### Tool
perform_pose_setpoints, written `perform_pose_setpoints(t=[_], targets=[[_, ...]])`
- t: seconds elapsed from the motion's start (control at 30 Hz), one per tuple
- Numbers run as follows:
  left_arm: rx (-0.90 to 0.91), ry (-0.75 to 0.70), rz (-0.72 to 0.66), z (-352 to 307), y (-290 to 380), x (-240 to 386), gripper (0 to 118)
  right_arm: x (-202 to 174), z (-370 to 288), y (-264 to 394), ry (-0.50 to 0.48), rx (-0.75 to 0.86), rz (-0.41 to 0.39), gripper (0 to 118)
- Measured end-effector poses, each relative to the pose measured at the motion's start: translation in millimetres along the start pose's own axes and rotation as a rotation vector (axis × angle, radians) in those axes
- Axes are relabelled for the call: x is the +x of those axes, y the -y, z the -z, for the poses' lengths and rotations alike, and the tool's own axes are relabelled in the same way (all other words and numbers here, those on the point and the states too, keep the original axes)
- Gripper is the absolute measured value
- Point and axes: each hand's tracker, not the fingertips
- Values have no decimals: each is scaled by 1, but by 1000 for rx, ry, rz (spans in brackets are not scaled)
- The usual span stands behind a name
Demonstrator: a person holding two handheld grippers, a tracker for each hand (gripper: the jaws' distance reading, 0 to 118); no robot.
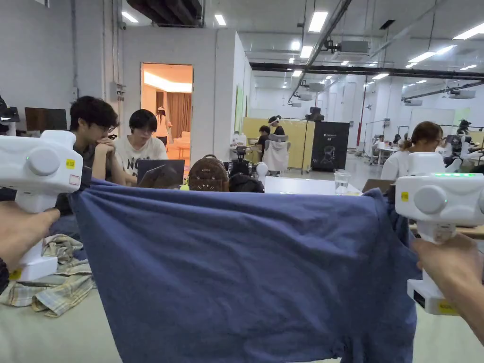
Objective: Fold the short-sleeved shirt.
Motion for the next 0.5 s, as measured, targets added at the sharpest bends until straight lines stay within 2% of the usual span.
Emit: perform_pose_setpoints(t=[0.2,0.5], targets=[[3,-3,7,6,12,-2,0,-9,3,10,4,14,4,0],[-116,15,29,18,108,3,0,-7,5,103,15,-96,-32,0]])
